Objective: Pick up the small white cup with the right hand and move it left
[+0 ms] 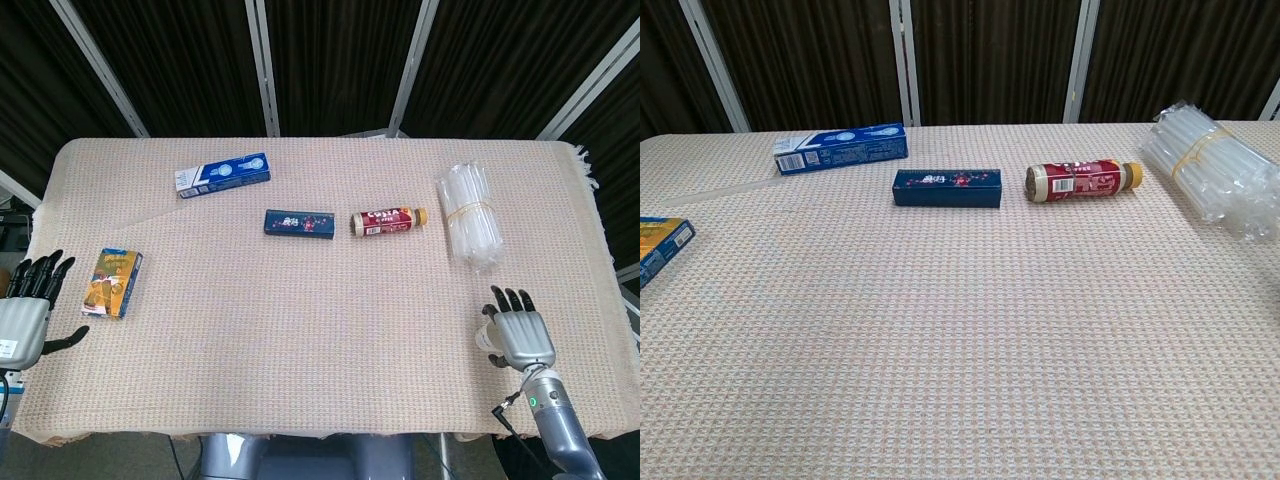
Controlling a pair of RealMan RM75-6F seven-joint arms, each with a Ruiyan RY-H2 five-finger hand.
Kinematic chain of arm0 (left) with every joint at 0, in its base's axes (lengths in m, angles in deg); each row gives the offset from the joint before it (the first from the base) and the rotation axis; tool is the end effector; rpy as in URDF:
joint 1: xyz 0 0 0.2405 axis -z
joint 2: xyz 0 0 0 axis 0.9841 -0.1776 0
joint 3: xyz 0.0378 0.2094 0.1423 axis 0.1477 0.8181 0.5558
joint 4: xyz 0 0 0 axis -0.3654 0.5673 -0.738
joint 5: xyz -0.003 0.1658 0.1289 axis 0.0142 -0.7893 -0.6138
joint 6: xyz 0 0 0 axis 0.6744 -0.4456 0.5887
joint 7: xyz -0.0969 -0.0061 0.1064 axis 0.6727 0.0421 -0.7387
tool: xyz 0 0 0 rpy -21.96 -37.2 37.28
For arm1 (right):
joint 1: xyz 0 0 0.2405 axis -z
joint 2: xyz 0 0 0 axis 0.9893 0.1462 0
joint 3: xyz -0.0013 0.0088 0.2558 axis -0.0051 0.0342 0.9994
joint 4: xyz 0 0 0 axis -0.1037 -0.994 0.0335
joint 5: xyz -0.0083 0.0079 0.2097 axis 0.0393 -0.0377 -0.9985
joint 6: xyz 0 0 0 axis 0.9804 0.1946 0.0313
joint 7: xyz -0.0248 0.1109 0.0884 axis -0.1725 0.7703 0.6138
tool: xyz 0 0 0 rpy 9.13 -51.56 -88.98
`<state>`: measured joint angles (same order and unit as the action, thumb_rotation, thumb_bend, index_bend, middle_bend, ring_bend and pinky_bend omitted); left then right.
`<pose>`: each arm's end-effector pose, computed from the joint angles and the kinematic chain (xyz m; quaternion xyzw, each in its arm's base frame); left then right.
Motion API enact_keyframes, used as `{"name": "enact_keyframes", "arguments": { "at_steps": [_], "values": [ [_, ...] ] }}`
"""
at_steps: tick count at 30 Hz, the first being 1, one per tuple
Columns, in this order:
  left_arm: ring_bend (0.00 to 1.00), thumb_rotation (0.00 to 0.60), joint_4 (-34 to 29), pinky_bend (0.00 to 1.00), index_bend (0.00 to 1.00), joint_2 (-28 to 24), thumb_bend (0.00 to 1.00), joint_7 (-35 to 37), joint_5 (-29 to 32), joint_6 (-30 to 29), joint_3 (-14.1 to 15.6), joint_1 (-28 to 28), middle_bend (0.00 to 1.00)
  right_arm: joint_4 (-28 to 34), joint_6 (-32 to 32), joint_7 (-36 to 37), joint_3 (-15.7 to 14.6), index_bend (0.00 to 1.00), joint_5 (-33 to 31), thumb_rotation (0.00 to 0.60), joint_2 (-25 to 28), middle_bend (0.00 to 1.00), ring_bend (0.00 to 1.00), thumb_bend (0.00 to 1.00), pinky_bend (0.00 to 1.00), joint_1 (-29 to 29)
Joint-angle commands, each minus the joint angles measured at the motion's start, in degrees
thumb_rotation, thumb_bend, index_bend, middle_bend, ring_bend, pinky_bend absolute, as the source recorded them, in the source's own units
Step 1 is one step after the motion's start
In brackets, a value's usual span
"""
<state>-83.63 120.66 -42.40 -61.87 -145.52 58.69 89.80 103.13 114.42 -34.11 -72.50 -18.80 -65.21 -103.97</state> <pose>-0.2976 0.2118 0.1509 -0.6269 -0.3558 -0.3605 0.5920 -0.2736 -0.2434 0.0870 0.6997 -0.4078 0.1613 0.5640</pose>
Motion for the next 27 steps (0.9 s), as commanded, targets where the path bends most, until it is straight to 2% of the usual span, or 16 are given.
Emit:
{"name": "enact_keyframes", "arguments": {
  "at_steps": [1,9,18,27],
  "values": [
    [0.00,0.600,0.0,0.00,0.00,0.0,0.11,0.0,0.0,0.0,0.0,0.0,0.00,-0.6,0.4,-0.7,-0.3,0.30,-0.7,0.600,-0.5,0.00,0.00,0.09,0.00,-0.4],
    [0.00,0.600,0.0,0.00,0.00,0.0,0.11,0.1,0.0,0.0,0.0,0.0,0.00,-1.0,1.4,-0.6,-0.5,0.43,-1.2,0.600,-1.1,0.00,0.00,0.15,0.00,-0.7],
    [0.00,0.600,0.1,0.00,0.00,0.0,0.11,0.2,-0.1,-0.1,0.1,0.0,0.00,-0.3,2.2,1.8,-0.3,0.44,0.9,0.600,-1.3,0.00,0.00,0.16,0.00,-1.0],
    [0.00,0.600,0.0,0.00,0.00,0.0,0.11,0.2,0.0,0.0,0.0,0.0,0.00,1.5,1.8,5.5,2.1,0.46,2.3,0.600,-2.1,0.00,0.00,0.16,0.00,-2.5]
  ]
}}
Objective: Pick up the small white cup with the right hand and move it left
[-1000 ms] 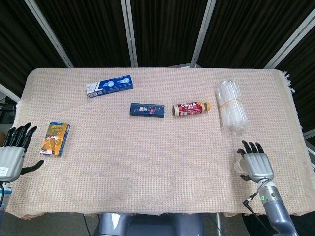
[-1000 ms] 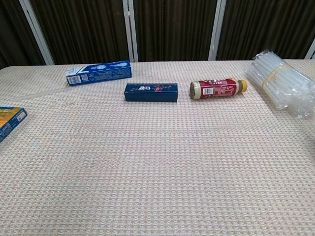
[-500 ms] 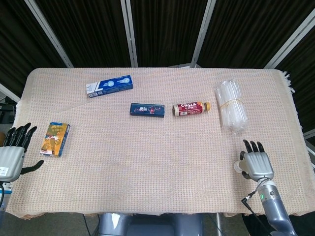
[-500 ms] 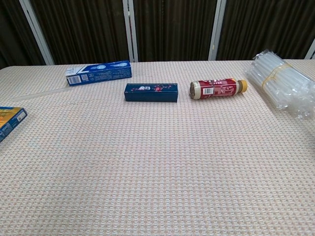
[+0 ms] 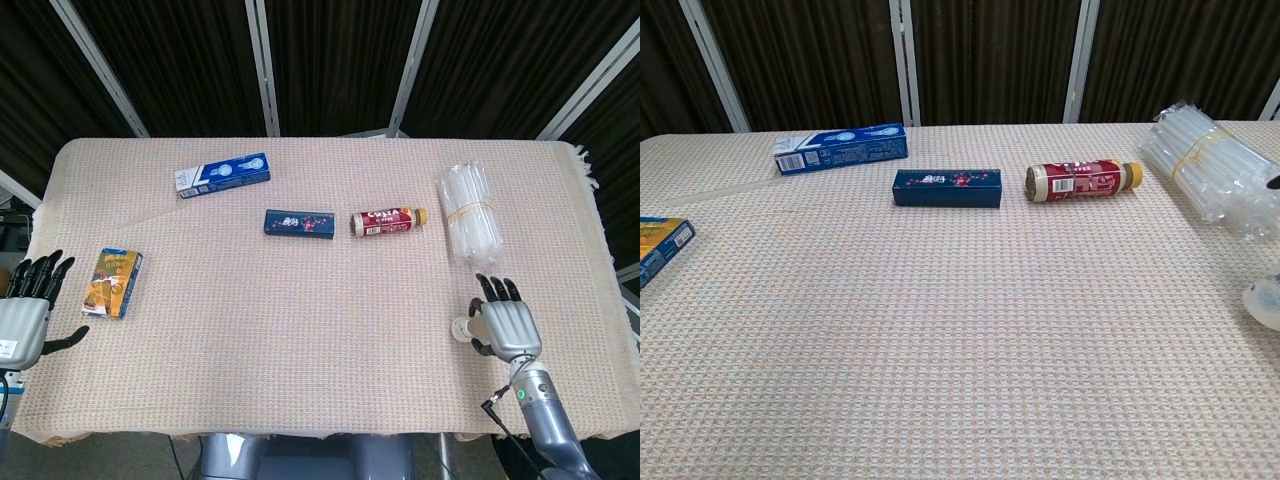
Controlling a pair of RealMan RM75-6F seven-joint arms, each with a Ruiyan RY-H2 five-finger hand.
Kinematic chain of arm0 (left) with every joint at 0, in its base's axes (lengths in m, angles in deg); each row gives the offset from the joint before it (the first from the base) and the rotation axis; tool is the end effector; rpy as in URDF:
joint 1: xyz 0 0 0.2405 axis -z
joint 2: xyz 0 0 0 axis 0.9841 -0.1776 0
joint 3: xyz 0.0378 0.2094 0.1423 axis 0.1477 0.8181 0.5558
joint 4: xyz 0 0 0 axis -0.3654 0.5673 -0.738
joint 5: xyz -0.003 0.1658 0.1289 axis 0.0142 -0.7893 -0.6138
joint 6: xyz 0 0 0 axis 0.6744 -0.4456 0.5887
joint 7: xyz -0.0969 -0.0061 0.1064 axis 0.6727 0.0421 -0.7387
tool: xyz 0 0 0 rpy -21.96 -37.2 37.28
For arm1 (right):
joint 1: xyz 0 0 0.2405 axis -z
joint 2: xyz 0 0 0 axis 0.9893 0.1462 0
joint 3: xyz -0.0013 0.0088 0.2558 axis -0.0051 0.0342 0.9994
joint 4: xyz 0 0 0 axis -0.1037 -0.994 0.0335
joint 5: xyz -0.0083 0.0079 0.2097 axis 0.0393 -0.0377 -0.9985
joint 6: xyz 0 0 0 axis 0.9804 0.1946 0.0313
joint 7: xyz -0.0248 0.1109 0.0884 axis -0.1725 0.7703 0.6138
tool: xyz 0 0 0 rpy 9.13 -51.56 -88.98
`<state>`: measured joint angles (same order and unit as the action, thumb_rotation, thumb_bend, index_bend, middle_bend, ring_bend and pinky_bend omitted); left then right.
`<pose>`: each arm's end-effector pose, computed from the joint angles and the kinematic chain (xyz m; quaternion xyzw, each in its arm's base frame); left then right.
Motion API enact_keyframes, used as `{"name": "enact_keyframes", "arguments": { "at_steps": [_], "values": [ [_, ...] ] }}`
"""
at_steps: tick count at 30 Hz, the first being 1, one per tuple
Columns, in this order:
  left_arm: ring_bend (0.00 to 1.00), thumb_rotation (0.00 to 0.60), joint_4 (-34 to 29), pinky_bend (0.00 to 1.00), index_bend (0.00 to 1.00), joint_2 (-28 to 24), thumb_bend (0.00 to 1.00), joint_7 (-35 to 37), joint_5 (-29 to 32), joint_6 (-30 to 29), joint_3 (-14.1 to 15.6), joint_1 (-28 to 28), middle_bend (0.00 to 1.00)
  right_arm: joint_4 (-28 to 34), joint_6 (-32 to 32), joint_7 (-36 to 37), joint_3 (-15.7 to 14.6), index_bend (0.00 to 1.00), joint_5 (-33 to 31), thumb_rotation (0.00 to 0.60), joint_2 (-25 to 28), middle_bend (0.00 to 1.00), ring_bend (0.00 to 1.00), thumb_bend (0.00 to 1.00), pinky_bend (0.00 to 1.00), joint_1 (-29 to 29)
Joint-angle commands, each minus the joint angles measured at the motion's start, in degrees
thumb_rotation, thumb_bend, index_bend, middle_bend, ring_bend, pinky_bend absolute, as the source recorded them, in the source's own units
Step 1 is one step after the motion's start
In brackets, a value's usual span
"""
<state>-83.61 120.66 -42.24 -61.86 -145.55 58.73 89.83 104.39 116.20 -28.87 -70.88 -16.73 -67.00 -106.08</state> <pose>-0.2976 0.2118 0.1509 -0.6265 -0.3565 -0.3613 0.5915 -0.2457 -0.2575 0.0815 0.6853 -0.4204 0.2342 0.5466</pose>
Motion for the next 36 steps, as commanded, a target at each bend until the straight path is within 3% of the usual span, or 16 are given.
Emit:
{"name": "enact_keyframes", "arguments": {
  "at_steps": [1,21,36],
  "values": [
    [0.00,0.600,0.0,0.00,0.00,0.0,0.11,0.0,0.0,0.0,0.0,0.0,0.00,0.4,0.0,0.3,0.8,0.46,0.2,0.600,-0.6,0.00,0.00,0.16,0.00,-0.7],
    [0.00,0.600,0.2,0.00,0.00,0.0,0.11,0.5,-0.1,0.1,0.0,0.1,0.00,0.5,0.2,-3.6,4.8,0.46,-7.8,0.600,-8.9,0.00,0.00,0.16,0.00,-7.1],
    [0.00,0.600,0.2,0.00,0.00,0.0,0.11,0.6,-0.1,0.1,0.0,0.1,0.00,-4.0,0.5,-4.9,3.9,0.44,-13.2,0.600,-8.7,0.00,0.00,0.16,0.00,-8.1]
  ]
}}
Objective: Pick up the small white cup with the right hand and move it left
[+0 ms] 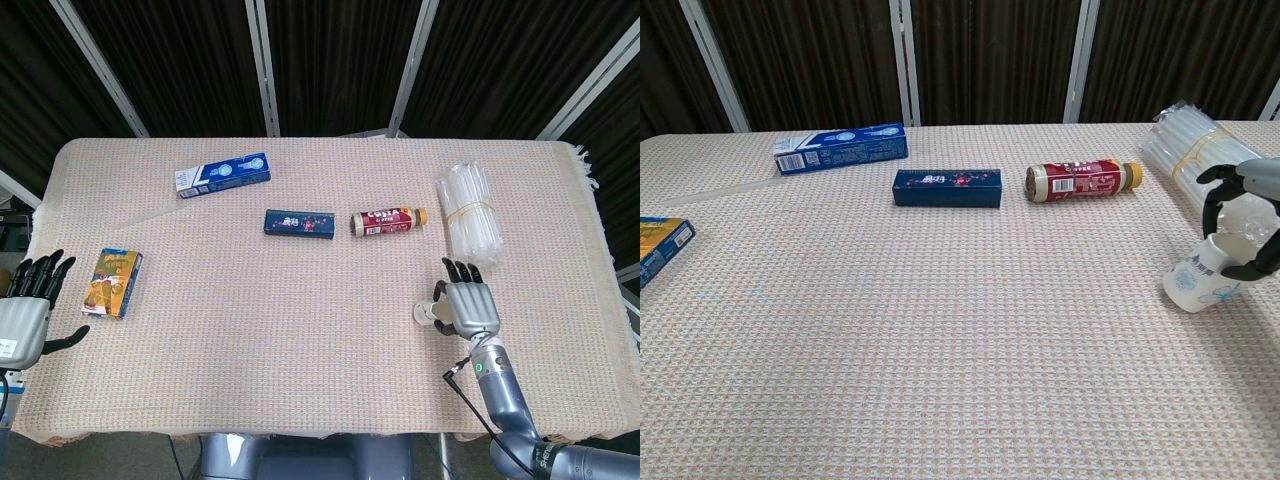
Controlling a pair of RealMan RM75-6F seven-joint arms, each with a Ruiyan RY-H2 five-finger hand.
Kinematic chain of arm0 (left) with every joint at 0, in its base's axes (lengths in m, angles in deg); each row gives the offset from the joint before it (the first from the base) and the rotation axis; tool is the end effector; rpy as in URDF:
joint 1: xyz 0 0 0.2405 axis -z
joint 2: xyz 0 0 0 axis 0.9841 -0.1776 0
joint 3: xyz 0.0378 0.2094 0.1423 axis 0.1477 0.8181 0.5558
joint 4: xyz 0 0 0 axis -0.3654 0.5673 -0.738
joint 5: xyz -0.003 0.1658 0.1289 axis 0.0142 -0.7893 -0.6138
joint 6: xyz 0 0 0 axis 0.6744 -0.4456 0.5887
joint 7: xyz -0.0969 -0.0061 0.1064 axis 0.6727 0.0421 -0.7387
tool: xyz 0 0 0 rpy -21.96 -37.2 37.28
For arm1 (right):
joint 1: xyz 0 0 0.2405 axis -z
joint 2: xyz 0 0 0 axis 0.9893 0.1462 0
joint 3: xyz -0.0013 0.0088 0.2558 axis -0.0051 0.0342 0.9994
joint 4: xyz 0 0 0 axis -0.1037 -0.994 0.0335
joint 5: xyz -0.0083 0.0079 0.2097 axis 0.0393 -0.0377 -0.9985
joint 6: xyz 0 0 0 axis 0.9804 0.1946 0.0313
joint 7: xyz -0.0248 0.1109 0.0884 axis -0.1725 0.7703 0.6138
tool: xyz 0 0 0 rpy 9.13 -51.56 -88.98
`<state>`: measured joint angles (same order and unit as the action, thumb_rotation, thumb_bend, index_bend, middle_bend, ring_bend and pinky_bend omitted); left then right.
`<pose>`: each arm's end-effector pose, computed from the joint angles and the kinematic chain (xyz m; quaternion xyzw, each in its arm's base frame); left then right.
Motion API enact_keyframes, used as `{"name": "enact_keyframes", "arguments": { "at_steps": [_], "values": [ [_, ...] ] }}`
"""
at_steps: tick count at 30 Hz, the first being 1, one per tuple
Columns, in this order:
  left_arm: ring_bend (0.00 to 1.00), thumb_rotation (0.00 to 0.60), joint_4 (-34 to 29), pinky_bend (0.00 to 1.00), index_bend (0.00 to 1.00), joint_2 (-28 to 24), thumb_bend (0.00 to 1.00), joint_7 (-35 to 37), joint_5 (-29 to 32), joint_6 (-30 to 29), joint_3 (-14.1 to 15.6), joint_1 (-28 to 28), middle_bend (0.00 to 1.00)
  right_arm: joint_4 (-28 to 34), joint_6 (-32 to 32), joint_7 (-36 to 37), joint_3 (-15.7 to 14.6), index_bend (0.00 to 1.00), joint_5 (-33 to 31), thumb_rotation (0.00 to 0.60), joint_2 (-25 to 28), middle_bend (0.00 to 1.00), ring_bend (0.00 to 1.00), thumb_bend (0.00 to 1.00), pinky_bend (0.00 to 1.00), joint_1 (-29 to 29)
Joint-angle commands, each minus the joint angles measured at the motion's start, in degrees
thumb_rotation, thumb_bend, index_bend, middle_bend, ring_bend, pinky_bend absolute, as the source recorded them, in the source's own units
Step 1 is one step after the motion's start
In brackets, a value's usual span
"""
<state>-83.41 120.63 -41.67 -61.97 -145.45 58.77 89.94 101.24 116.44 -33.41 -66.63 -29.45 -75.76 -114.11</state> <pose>-0.2979 0.2123 0.1510 -0.6266 -0.3579 -0.3632 0.5894 -0.2130 -0.2948 0.0441 0.6666 -0.4536 0.2473 0.5373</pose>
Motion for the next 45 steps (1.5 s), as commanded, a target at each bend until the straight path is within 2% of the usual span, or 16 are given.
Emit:
{"name": "enact_keyframes", "arguments": {
  "at_steps": [1,7,12,16,22,26,31,41,45],
  "values": [
    [0.00,0.600,0.0,0.00,0.00,0.0,0.11,0.0,0.0,0.0,0.0,0.0,0.00,-1.3,0.5,-0.8,-0.6,0.44,-0.8,0.600,0.0,0.00,0.00,0.16,0.00,-0.1],
    [0.00,0.600,0.0,0.00,0.00,0.0,0.11,0.0,0.0,0.0,0.0,0.0,0.00,-2.3,1.4,-2.2,-0.8,0.41,-3.3,0.600,0.2,0.00,0.00,0.16,0.00,-0.4],
    [0.00,0.600,0.0,0.00,0.00,0.1,0.11,0.0,0.0,-0.1,0.0,0.0,0.00,-2.9,2.0,-4.0,-1.0,0.19,-6.1,0.600,0.4,0.00,0.00,0.15,0.00,-0.7],
    [0.00,0.600,0.0,0.00,0.00,0.0,0.11,0.0,0.0,-0.1,0.0,0.0,0.00,-2.0,2.8,-4.8,-1.5,0.11,-5.7,0.600,0.5,0.00,0.00,0.15,0.00,-0.9],
    [0.00,0.600,0.0,0.00,0.00,0.0,0.11,0.1,-0.1,-0.1,0.0,0.0,0.00,-3.0,3.9,-5.2,-2.9,0.22,-2.2,0.600,-1.2,0.00,0.00,0.11,0.00,-1.0],
    [0.00,0.600,0.1,0.00,0.00,0.0,0.11,0.3,-0.1,-0.1,0.0,0.0,0.00,-6.1,4.9,-4.5,-4.6,0.28,3.2,0.600,-3.7,0.00,0.00,0.09,0.00,-0.8],
    [0.00,0.600,0.1,0.00,0.00,0.0,0.11,0.5,-0.1,0.0,0.0,0.0,0.00,-10.4,5.6,-4.4,-6.1,0.32,7.8,0.600,-6.4,0.00,0.00,0.07,0.00,-0.5],
    [0.00,0.600,0.0,0.00,0.00,0.0,0.11,0.5,0.0,0.1,0.0,0.1,0.00,-17.6,3.8,-3.7,-5.3,0.36,7.8,0.600,-10.2,0.00,0.00,0.07,0.00,0.0],
    [0.00,0.600,0.0,0.00,0.00,0.0,0.11,0.4,0.0,0.1,0.0,0.1,0.00,-20.0,4.0,-3.5,-5.0,0.40,8.8,0.600,-11.2,0.00,0.00,0.08,0.00,0.2]
  ]
}}
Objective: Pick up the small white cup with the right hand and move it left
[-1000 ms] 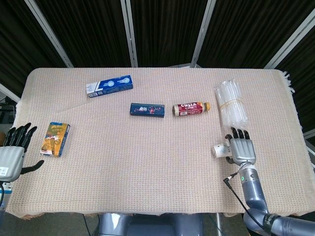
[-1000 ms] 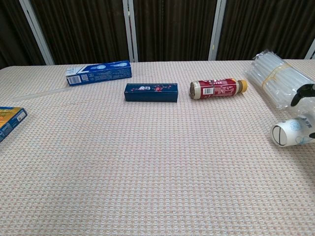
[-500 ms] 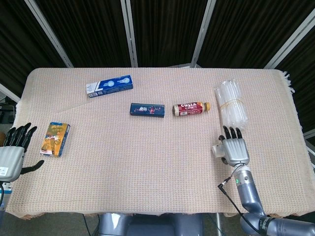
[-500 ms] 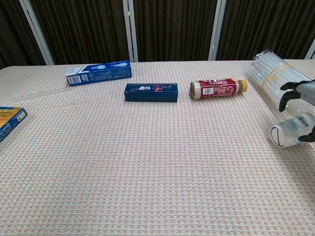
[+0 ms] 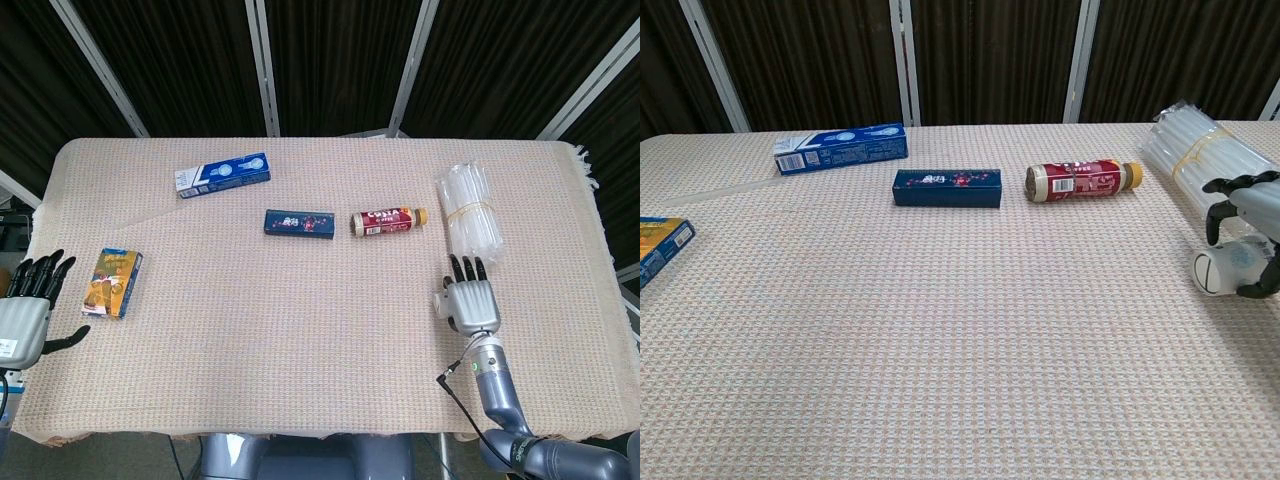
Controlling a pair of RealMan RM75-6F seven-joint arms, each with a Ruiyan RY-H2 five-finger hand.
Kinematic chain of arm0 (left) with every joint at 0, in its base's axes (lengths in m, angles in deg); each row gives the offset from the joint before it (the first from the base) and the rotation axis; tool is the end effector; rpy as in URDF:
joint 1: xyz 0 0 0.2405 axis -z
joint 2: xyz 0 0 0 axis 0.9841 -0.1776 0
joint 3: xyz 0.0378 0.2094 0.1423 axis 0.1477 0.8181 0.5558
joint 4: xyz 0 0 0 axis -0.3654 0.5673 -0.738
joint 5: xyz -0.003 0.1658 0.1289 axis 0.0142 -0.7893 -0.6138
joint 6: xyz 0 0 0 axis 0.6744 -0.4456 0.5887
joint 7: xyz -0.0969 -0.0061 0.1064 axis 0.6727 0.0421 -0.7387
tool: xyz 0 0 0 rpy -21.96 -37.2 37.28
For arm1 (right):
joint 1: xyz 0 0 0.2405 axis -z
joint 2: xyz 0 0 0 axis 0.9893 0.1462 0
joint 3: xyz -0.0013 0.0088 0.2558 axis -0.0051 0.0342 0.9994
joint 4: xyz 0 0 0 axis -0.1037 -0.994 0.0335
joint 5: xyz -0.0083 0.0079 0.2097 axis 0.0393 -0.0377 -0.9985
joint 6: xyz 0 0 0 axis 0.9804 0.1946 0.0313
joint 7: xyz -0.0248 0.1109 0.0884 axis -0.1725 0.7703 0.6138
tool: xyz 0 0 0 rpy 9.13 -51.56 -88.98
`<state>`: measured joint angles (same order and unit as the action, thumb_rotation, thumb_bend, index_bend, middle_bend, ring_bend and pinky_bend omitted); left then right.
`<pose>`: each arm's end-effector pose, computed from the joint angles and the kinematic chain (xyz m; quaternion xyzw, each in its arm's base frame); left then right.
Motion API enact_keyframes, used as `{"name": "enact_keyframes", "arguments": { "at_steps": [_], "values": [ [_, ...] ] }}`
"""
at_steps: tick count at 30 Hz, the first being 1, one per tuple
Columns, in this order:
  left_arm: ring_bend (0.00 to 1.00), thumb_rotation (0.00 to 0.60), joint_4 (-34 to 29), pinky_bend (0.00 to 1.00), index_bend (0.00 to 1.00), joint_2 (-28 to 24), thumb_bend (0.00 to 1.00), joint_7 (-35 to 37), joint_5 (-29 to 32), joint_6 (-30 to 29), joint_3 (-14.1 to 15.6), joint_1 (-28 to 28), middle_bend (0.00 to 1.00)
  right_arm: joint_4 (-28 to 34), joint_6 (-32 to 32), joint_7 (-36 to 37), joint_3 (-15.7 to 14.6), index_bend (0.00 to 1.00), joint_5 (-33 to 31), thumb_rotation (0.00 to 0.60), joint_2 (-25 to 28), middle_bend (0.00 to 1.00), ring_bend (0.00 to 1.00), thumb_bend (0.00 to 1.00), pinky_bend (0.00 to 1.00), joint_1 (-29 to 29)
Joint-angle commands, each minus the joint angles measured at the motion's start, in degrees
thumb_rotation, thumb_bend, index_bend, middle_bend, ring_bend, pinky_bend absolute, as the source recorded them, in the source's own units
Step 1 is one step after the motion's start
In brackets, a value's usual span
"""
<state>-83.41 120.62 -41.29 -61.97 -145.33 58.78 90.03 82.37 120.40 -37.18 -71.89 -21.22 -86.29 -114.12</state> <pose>-0.2977 0.2128 0.1508 -0.6262 -0.3601 -0.3649 0.5874 -0.2479 -0.3037 0.0115 0.6986 -0.3352 0.2034 0.5985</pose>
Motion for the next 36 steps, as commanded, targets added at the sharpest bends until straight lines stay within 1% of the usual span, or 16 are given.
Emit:
{"name": "enact_keyframes", "arguments": {
  "at_steps": [1,8,13,17,20,23,27,29,31,36],
  "values": [
    [0.00,0.600,0.0,0.00,0.00,0.0,0.11,0.0,0.0,0.0,0.0,0.0,0.00,-1.4,0.0,0.4,0.4,0.41,0.8,0.600,-0.8,0.00,0.00,0.08,0.00,0.3],
    [0.00,0.600,0.0,0.00,0.00,0.0,0.11,-0.1,0.1,0.0,0.0,0.0,0.00,-0.5,0.5,2.4,1.2,0.46,3.5,0.600,-0.8,0.02,0.00,0.09,0.00,0.9],
    [0.00,0.600,0.0,0.00,0.00,0.0,0.11,-0.1,0.0,0.0,0.0,0.0,0.00,4.7,0.8,6.5,3.0,0.47,4.7,0.600,0.2,0.02,0.00,0.09,0.00,1.5],
    [0.00,0.600,0.0,0.00,0.00,0.0,0.11,-0.1,0.0,0.0,0.0,0.0,0.00,9.5,-0.2,10.5,5.5,0.47,3.0,0.600,0.8,0.02,0.00,0.08,0.00,1.8],
    [0.00,0.600,0.0,0.00,0.00,0.1,0.11,-0.2,0.0,-0.1,0.0,0.0,0.00,11.8,-0.8,13.6,7.4,0.47,1.7,0.600,0.7,0.01,0.00,0.08,0.00,2.1],
    [0.00,0.600,0.1,0.00,0.00,0.1,0.11,-0.2,0.0,-0.1,0.0,0.0,0.00,14.4,-1.8,19.5,10.4,0.47,-1.3,0.600,-0.3,0.01,0.00,0.07,0.00,2.7],
    [0.00,0.600,0.1,0.00,0.00,0.1,0.11,-0.1,0.0,-0.1,0.0,0.0,0.00,16.1,-3.5,25.7,14.0,0.47,-5.5,0.600,-1.5,0.01,0.00,0.06,0.00,3.0],
    [0.00,0.600,0.1,0.00,0.00,0.1,0.11,-0.1,0.1,0.0,0.0,0.0,0.00,16.2,-4.0,27.4,15.2,0.47,-7.2,0.600,-2.1,0.01,0.00,0.06,0.00,3.0],
    [0.00,0.600,0.1,0.00,0.00,0.1,0.11,-0.1,0.1,0.0,0.0,0.0,0.00,16.0,-4.3,28.3,15.6,0.47,-8.2,0.600,-2.5,0.00,0.00,0.05,0.00,2.9],
    [0.00,0.600,0.1,0.00,0.00,0.1,0.11,-0.2,0.1,0.0,-0.1,0.1,0.00,14.3,-4.7,28.6,14.9,0.47,-9.4,0.600,-3.7,0.00,0.00,0.05,0.00,2.8]
  ]
}}
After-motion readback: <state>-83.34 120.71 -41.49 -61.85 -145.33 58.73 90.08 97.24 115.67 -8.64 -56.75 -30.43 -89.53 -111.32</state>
